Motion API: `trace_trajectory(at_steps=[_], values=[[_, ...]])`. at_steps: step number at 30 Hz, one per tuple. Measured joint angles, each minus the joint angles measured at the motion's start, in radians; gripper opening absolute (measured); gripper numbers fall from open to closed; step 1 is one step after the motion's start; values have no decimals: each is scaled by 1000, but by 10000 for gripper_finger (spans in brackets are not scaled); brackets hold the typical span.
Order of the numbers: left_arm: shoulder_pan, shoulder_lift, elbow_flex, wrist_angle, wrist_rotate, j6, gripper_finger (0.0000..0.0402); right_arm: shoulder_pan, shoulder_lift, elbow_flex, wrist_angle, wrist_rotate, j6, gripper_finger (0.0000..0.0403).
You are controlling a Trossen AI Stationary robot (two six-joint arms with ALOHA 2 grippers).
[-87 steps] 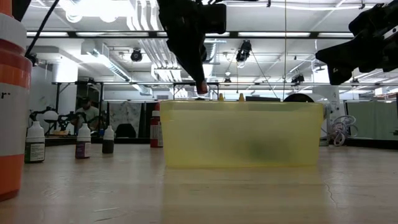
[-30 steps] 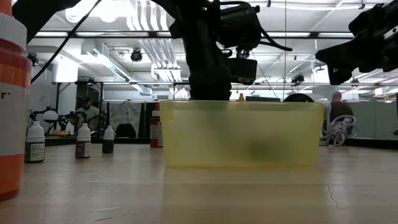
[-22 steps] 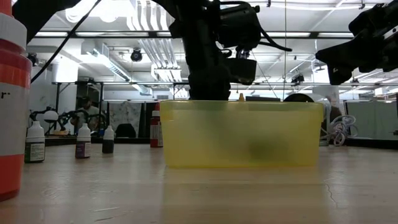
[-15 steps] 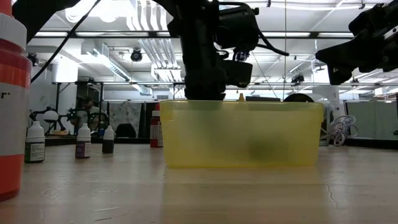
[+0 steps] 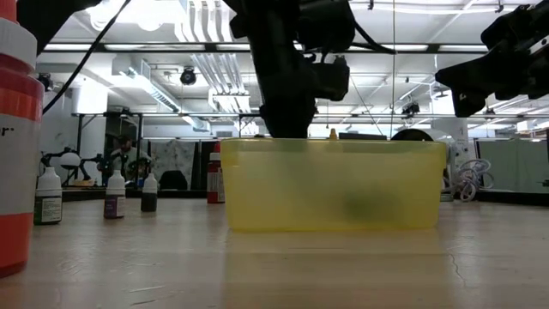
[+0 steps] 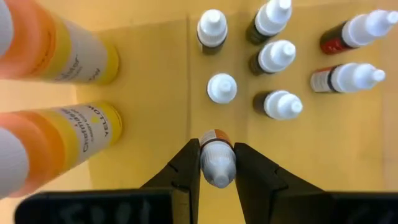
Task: Pick & Place food coloring
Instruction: Put the small orange food coloring bottle into the yellow bin
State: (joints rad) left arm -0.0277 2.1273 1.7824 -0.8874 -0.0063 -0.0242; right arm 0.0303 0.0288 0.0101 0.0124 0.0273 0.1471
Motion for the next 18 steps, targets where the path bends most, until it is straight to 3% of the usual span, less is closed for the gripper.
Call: trace_trajectory(at_steps=[18], values=[[-5, -18, 20, -94, -3, -67, 58, 0, 0, 0, 0, 0, 2, 13]])
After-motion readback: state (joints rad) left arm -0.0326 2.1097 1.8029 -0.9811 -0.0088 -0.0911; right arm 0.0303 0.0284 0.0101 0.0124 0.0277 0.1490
